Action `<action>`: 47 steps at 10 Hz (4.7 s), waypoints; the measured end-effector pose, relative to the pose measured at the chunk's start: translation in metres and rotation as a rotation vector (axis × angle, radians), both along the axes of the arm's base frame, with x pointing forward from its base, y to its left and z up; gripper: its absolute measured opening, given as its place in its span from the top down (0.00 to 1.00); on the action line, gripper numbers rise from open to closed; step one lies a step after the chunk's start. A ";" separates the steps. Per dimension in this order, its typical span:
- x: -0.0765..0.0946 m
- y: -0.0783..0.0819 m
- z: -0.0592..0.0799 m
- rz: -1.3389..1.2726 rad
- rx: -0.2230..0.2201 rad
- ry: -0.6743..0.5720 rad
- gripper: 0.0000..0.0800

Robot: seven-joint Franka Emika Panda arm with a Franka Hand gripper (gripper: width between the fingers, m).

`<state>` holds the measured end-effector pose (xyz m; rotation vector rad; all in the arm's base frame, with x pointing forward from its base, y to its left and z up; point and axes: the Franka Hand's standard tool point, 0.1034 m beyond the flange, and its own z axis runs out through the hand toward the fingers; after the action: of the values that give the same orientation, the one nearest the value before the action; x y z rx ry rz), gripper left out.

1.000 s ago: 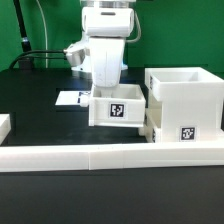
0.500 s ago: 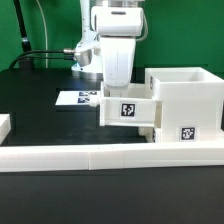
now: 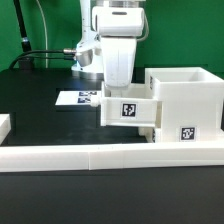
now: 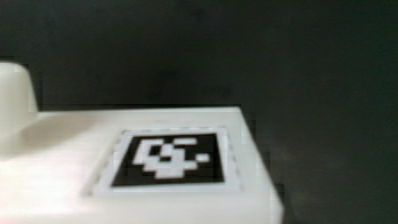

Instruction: Assemble drawer

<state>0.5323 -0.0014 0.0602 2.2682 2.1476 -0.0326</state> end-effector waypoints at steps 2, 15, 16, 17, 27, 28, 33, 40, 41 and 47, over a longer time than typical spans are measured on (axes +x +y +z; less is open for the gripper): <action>0.000 0.000 0.000 -0.008 0.000 0.001 0.95; 0.009 0.005 -0.001 -0.021 -0.005 0.028 0.95; 0.007 0.006 -0.001 -0.018 -0.003 0.025 0.95; 0.007 0.006 -0.001 -0.012 -0.004 0.027 0.95; 0.004 0.005 -0.004 0.001 0.001 0.014 0.95; 0.004 0.005 -0.004 0.001 0.002 0.011 0.95; 0.004 0.004 -0.004 0.011 0.002 0.011 0.95; 0.005 0.003 -0.005 0.028 0.003 0.002 0.95; 0.004 0.002 -0.005 0.036 0.003 0.005 0.95; 0.005 0.002 -0.004 0.035 0.003 0.008 0.95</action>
Offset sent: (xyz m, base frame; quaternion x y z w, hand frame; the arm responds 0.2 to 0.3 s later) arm 0.0000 0.0000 0.0000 0.0000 0.0000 0.0000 1.0000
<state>0.5368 0.0009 0.0558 2.2352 2.1916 -0.0383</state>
